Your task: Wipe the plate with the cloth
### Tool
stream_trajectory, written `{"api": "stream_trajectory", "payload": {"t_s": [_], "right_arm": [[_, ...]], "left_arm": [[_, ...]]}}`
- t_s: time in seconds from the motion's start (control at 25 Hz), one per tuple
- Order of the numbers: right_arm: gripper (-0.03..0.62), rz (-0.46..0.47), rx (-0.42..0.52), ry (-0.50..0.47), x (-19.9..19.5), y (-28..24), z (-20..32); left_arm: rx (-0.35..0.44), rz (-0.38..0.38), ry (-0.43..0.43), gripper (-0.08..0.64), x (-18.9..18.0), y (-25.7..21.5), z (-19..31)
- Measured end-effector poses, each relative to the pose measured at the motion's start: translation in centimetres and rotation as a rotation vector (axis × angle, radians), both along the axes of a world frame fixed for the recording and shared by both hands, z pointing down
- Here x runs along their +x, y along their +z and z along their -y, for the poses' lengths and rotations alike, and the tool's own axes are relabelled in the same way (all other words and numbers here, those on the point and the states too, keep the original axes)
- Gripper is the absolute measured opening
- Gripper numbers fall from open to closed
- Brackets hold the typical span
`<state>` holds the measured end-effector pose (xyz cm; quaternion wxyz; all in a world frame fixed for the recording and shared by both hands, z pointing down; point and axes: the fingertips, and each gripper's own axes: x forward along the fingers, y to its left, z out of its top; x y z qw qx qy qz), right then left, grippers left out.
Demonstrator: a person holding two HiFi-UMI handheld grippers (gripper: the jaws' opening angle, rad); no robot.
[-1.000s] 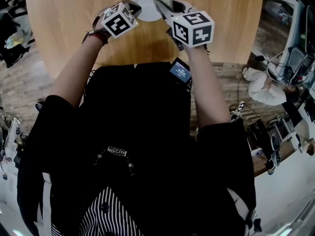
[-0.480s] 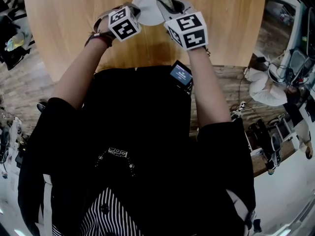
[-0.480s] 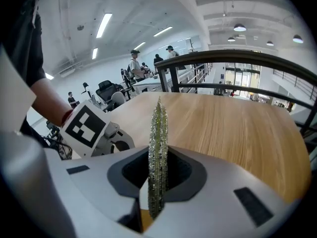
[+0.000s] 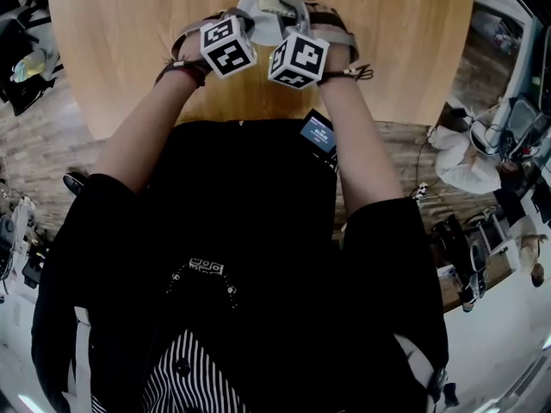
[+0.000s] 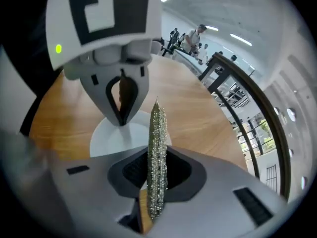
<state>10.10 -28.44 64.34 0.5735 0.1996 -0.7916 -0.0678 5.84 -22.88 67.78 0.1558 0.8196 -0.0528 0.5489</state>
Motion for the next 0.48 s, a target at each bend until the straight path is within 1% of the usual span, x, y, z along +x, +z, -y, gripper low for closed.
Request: {"api": "stream_trajectory", "payload": {"t_s": [0.2, 0.24, 0.36, 0.48], "right_arm": [[0.052, -0.044, -0.086, -0.075, -0.3, 3.6, -2.1], [0.052, -0.043, -0.105, -0.074, -0.3, 4.0, -2.3], [0.052, -0.002, -0.165, -0.034, -0.4, 4.3, -2.4], [0.052, 0.014, -0.203, -0.018, -0.4, 4.3, -2.1]], "left_arm": [[-0.012, -0.008, -0.002, -0.005, 0.2, 0.1, -0.1], [-0.013, -0.006, -0.001, -0.005, 0.2, 0.1, -0.1], [-0.021, 0.000, -0.002, -0.005, 0.1, 0.1, -0.2], [-0.024, 0.001, -0.001, -0.005, 0.1, 0.0, 0.0]]}}
